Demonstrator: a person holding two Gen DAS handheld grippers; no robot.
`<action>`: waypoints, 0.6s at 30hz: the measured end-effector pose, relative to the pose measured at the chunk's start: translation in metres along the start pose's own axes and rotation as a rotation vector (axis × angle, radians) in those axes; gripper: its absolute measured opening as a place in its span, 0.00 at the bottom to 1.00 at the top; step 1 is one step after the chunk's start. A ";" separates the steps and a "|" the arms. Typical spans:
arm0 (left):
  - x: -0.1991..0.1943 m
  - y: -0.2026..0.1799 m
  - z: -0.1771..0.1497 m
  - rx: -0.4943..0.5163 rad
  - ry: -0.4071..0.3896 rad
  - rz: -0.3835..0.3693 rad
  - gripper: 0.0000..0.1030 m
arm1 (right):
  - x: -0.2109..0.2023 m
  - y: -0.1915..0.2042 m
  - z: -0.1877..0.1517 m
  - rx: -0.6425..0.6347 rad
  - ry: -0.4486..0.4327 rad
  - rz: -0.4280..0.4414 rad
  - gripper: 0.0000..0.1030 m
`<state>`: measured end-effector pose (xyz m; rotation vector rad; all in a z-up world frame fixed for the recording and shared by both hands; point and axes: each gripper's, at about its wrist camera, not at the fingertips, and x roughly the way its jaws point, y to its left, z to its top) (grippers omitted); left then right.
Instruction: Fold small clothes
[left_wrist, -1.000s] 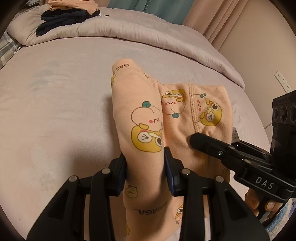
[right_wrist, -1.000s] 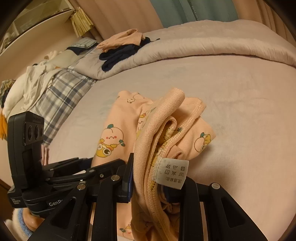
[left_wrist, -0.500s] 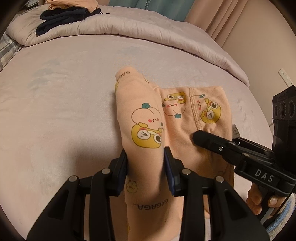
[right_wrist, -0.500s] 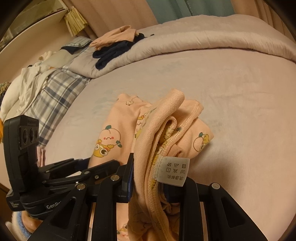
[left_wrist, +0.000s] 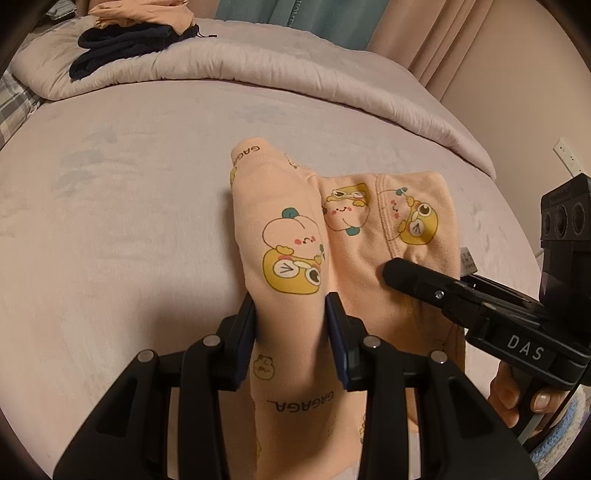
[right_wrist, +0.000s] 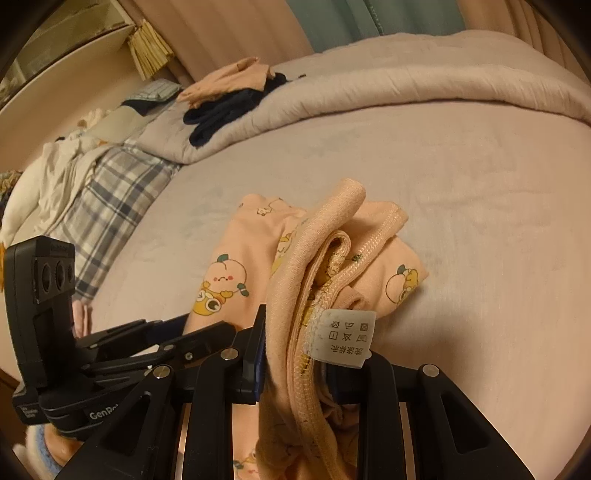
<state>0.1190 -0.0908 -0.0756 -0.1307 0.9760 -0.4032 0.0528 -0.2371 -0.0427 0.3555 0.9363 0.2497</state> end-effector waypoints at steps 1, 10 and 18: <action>0.001 0.000 0.001 -0.001 0.000 0.003 0.34 | 0.001 -0.001 0.002 0.003 0.001 -0.002 0.27; 0.015 -0.001 0.011 0.025 0.004 0.029 0.34 | 0.015 -0.015 0.003 0.055 0.020 -0.016 0.27; 0.021 -0.002 0.010 0.045 0.015 0.049 0.34 | 0.015 -0.032 -0.003 0.101 0.044 -0.036 0.27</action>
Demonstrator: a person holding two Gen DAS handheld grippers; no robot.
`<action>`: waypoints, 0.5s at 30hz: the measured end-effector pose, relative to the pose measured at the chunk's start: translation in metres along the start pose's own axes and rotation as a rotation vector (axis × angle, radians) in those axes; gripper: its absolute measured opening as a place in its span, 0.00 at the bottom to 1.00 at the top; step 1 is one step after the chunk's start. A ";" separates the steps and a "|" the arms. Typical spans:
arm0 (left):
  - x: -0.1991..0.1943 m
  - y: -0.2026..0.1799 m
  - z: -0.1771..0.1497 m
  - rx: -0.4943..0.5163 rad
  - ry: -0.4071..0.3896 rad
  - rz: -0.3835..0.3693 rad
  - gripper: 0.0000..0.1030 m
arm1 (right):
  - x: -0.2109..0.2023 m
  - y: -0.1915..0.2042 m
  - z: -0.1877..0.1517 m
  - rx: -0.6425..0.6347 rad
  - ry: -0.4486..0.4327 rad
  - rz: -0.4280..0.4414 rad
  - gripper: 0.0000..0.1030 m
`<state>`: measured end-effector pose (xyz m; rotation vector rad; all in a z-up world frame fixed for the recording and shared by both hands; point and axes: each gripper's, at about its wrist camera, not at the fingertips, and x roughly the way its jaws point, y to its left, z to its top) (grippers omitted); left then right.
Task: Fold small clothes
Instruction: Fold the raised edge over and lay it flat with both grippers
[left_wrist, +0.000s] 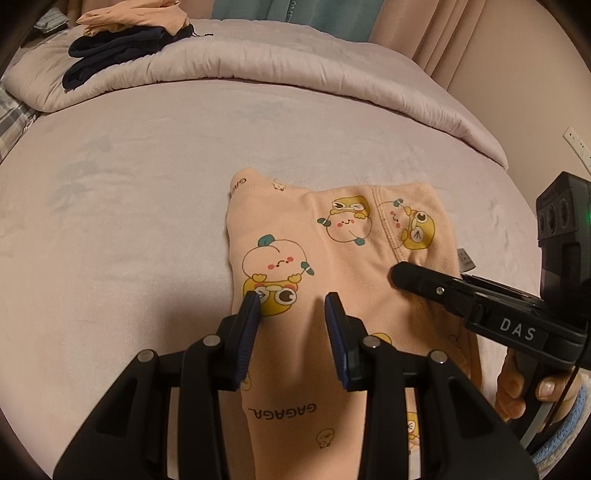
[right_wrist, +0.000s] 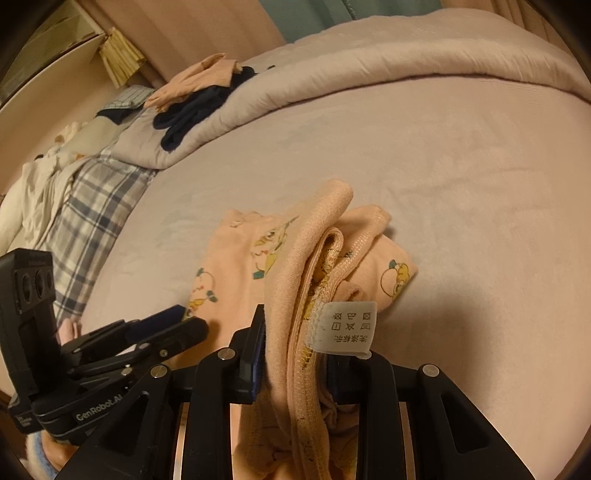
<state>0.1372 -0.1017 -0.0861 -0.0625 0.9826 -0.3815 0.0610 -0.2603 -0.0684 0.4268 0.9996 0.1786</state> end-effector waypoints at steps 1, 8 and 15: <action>0.000 0.000 0.000 0.001 0.000 0.002 0.34 | 0.000 -0.002 -0.001 0.009 0.004 -0.001 0.27; 0.003 0.001 -0.003 -0.002 0.007 0.015 0.36 | 0.002 -0.008 -0.001 0.031 0.016 -0.004 0.27; 0.006 0.005 -0.006 -0.015 0.024 0.024 0.44 | 0.004 -0.015 -0.002 0.061 0.030 -0.029 0.35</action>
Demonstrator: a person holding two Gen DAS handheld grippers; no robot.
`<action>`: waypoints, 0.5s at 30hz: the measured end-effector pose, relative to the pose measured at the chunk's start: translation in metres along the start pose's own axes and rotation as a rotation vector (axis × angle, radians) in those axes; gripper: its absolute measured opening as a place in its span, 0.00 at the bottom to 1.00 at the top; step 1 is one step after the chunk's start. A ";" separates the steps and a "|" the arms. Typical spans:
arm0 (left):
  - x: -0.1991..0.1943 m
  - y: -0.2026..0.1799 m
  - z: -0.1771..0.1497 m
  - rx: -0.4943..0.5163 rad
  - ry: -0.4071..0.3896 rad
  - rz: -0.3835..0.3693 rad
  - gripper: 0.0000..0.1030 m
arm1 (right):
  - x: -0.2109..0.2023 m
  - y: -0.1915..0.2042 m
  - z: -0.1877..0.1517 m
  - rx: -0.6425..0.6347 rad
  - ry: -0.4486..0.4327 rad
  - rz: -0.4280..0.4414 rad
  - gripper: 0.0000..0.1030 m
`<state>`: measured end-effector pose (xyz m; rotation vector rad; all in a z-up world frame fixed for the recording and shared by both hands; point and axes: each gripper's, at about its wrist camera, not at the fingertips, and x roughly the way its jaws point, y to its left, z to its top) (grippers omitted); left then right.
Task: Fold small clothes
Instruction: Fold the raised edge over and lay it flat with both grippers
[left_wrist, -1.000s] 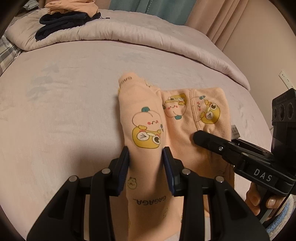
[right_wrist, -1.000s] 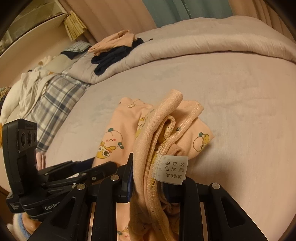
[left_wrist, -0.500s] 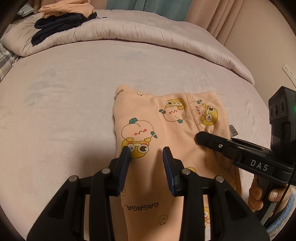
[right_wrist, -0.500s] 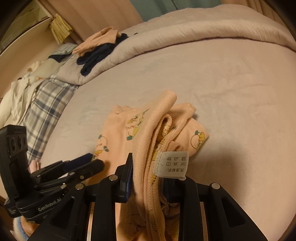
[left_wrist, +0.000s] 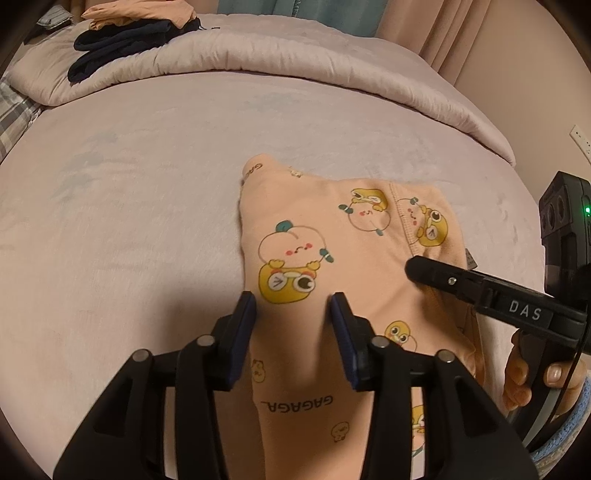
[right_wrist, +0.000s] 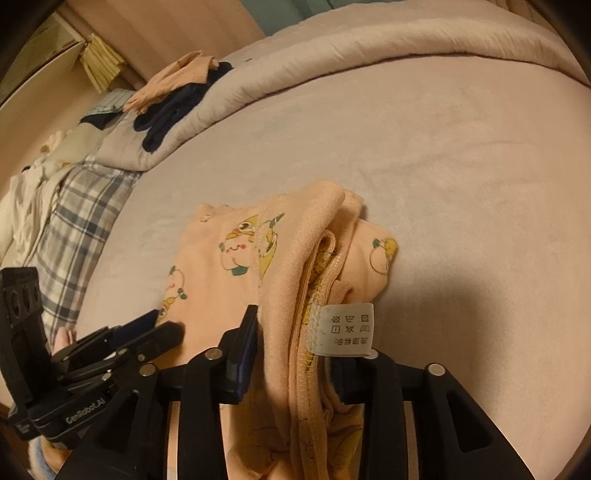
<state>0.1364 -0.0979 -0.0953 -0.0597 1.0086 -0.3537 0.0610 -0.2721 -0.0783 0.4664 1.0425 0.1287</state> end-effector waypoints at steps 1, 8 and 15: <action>0.001 0.001 0.000 -0.004 0.005 -0.002 0.47 | -0.001 -0.001 0.000 0.006 0.000 -0.001 0.37; 0.002 0.008 -0.007 -0.047 0.035 -0.012 0.61 | -0.005 -0.009 -0.002 0.033 -0.004 -0.026 0.45; -0.002 0.008 -0.010 -0.051 0.043 -0.002 0.63 | -0.009 -0.006 -0.004 0.024 -0.011 -0.045 0.47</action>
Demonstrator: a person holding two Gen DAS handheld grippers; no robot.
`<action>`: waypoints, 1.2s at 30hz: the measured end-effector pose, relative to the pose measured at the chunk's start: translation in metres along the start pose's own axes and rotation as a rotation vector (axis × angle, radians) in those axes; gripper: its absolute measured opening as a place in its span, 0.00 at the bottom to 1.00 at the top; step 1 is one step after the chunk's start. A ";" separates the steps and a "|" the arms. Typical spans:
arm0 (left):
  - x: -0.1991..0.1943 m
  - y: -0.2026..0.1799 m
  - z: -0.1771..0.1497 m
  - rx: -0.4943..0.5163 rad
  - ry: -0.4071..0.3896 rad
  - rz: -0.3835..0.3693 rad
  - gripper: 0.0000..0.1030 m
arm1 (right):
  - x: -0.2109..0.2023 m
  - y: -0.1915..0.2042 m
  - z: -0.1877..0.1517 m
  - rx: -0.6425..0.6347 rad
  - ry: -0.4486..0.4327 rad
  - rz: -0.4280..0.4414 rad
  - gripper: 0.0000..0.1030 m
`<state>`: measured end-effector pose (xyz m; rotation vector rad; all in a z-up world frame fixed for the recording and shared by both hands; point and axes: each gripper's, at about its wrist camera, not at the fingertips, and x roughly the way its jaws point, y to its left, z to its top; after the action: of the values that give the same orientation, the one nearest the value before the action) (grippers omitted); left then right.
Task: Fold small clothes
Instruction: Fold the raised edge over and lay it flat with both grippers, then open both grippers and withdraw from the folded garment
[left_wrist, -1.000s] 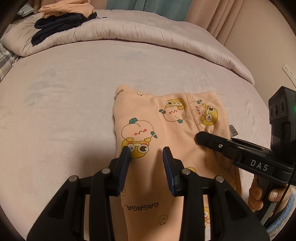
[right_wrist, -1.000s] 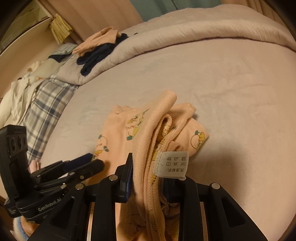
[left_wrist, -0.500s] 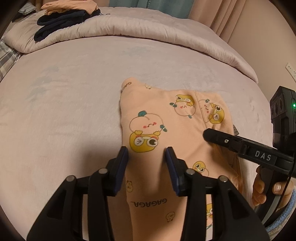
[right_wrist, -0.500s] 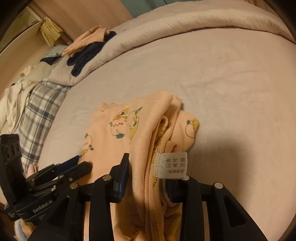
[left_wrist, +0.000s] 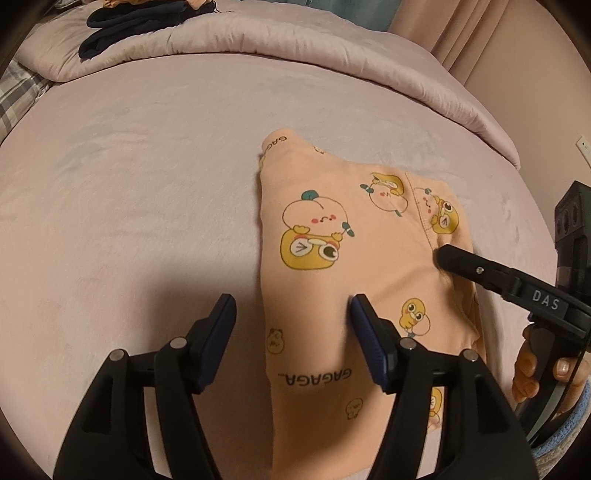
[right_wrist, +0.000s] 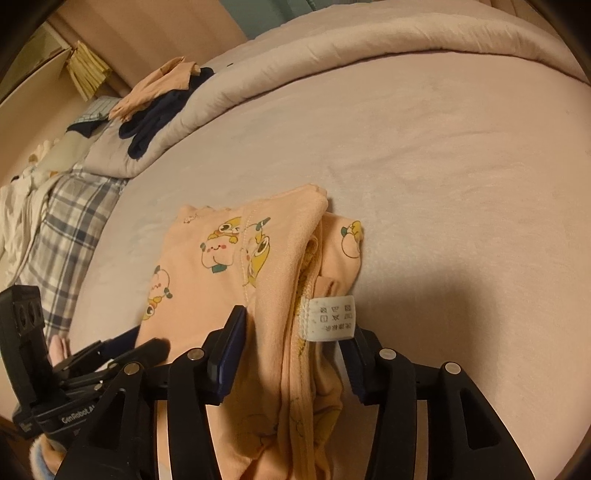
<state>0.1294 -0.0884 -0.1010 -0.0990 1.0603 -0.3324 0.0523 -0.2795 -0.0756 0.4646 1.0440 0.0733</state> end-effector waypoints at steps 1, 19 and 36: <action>0.000 0.000 -0.001 -0.001 0.001 0.001 0.63 | -0.002 0.000 -0.001 -0.004 -0.004 0.000 0.47; -0.018 -0.006 -0.046 0.002 0.039 0.072 0.76 | -0.015 0.014 -0.047 -0.155 0.055 -0.142 0.54; -0.075 -0.035 -0.053 0.020 -0.049 0.106 0.99 | -0.068 0.039 -0.067 -0.240 -0.047 -0.131 0.94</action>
<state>0.0420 -0.0940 -0.0555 -0.0331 1.0094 -0.2436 -0.0323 -0.2403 -0.0324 0.1789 1.0026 0.0696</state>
